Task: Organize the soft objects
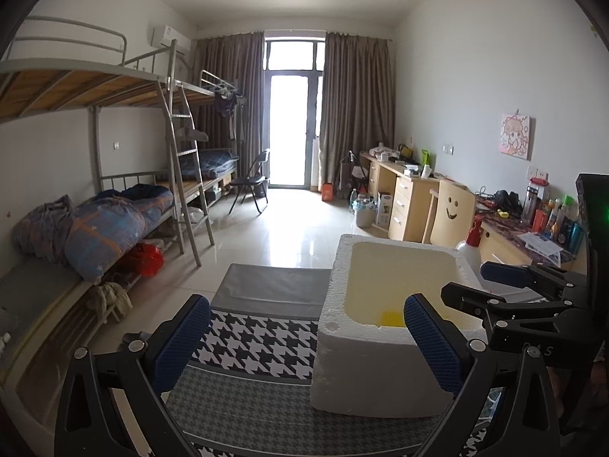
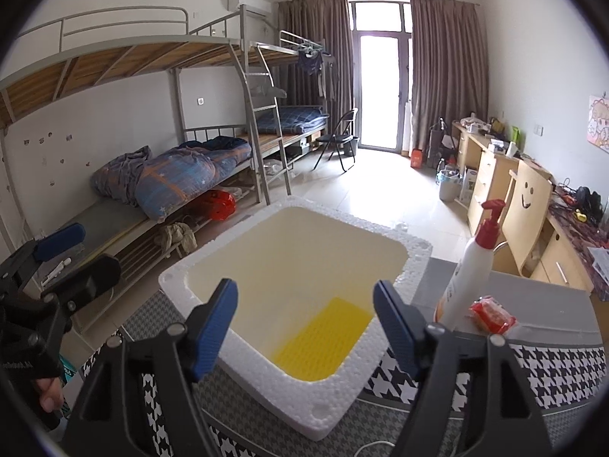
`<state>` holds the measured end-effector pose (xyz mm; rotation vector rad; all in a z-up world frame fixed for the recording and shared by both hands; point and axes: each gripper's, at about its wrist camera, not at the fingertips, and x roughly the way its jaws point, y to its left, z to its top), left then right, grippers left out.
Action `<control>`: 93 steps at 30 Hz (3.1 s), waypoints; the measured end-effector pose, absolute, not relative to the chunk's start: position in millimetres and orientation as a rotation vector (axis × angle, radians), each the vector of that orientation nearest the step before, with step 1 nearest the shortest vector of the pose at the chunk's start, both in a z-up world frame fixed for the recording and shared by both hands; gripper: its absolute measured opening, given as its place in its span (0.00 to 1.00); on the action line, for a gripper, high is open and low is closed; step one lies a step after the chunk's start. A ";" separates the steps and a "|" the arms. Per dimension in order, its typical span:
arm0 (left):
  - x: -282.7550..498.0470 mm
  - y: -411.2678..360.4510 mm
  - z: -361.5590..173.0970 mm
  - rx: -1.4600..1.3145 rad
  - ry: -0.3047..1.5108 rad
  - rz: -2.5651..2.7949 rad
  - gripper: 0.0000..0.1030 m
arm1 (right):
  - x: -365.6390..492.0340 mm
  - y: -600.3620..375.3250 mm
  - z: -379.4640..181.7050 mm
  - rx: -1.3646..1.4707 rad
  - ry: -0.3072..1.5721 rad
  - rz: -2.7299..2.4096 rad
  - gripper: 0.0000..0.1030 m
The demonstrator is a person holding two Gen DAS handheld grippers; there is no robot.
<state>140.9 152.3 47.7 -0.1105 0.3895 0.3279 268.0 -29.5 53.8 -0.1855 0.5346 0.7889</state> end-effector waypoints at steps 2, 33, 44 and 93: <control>142.4 150.5 48.3 -0.109 0.388 0.325 0.99 | 267.5 -30.1 56.1 -0.182 0.533 0.789 0.75; 121.2 101.3 60.3 -0.098 0.349 0.239 0.99 | 235.1 -102.2 73.1 -0.100 0.418 0.703 0.93; 119.4 87.5 58.0 -0.091 0.337 0.204 0.99 | 223.1 -123.9 67.6 -0.085 0.407 0.679 0.93; 118.1 19.4 26.6 -0.102 0.342 -0.032 0.99 | 204.9 -213.0 44.3 -0.010 0.389 0.493 0.93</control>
